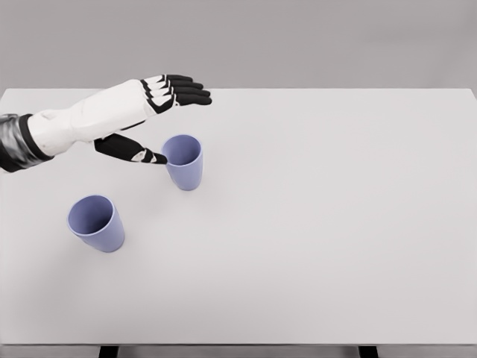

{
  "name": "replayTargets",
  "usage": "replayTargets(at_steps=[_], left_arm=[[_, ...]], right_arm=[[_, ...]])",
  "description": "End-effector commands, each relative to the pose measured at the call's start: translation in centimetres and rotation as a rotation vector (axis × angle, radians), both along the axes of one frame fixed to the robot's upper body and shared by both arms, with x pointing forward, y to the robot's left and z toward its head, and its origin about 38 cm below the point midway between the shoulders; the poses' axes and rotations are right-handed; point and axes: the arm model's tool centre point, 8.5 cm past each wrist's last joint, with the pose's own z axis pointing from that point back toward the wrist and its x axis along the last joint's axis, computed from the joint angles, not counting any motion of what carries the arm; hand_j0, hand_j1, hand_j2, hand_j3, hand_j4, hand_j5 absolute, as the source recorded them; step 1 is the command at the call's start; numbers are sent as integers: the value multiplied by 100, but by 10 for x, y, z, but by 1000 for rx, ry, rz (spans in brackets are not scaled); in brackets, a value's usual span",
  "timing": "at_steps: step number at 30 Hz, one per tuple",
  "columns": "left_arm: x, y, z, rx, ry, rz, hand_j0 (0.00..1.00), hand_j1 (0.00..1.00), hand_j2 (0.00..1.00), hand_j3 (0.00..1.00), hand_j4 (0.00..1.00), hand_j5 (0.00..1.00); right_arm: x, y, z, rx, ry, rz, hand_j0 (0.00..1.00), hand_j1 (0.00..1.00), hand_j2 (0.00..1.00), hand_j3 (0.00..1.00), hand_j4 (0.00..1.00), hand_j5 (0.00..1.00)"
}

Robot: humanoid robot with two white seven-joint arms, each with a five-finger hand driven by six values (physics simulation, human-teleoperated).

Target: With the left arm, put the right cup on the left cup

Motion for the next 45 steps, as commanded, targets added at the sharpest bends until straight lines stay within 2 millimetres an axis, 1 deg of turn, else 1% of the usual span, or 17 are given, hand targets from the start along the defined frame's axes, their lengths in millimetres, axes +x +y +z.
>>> replayTargets(at_steps=[1,3,5,7,10,14,15,16,22,25,27,29,31,33,39,42,45], left_arm=[[0,0,0,-3,4,0,100,100,100,100,100,100],[0,1,0,-1,3,2,100,100,100,100,100,100],[2,3,8,4,-16,5,100,100,100,100,100,100],[1,4,8,15,-19,9,100,100,100,100,100,100],[4,10,-1,149,-87,46,100,100,100,100,100,100],[7,13,7,150,-109,55,100,100,100,100,100,100],[7,20,9,172,-112,67,100,100,100,100,100,100],[4,35,13,205,-118,95,100,100,100,100,100,100],[6,37,16,159,-78,94,100,100,100,100,100,100],[17,26,-3,214,91,24,100,100,100,100,100,100],[21,18,-5,231,111,0,100,100,100,100,100,100],[47,10,-23,265,196,6,100,100,100,100,100,100],[58,11,-27,282,216,22,100,100,100,100,100,100],[67,4,-43,301,256,26,100,100,100,100,100,100],[81,7,-64,323,294,70,100,100,100,100,100,100],[82,11,-64,324,294,80,100,100,100,100,100,100],[94,30,-68,335,312,151,100,100,100,100,100,100]], right_arm=[[-1,-1,0,2,-2,31,100,100,100,100,100,100],[-12,-1,1,1,21,16,100,100,100,100,100,100],[-9,0,0,1,11,16,100,100,100,100,100,100],[-11,-1,1,1,18,19,100,100,100,100,100,100],[-11,0,1,1,16,17,100,100,100,100,100,100],[-11,0,1,1,16,17,100,100,100,100,100,100],[-11,-1,1,1,18,19,100,100,100,100,100,100],[-11,0,1,1,18,16,100,100,100,100,100,100],[-11,0,1,1,18,16,100,100,100,100,100,100],[-11,0,1,1,18,16,100,100,100,100,100,100],[-11,0,1,1,18,16,100,100,100,100,100,100],[-10,0,1,1,16,16,100,100,100,100,100,100],[-10,0,1,1,16,16,100,100,100,100,100,100],[-11,0,1,1,18,16,100,100,100,100,100,100],[-11,0,1,1,18,16,100,100,100,100,100,100],[-10,0,1,1,16,16,100,100,100,100,100,100],[-11,0,1,1,18,16,100,100,100,100,100,100]])
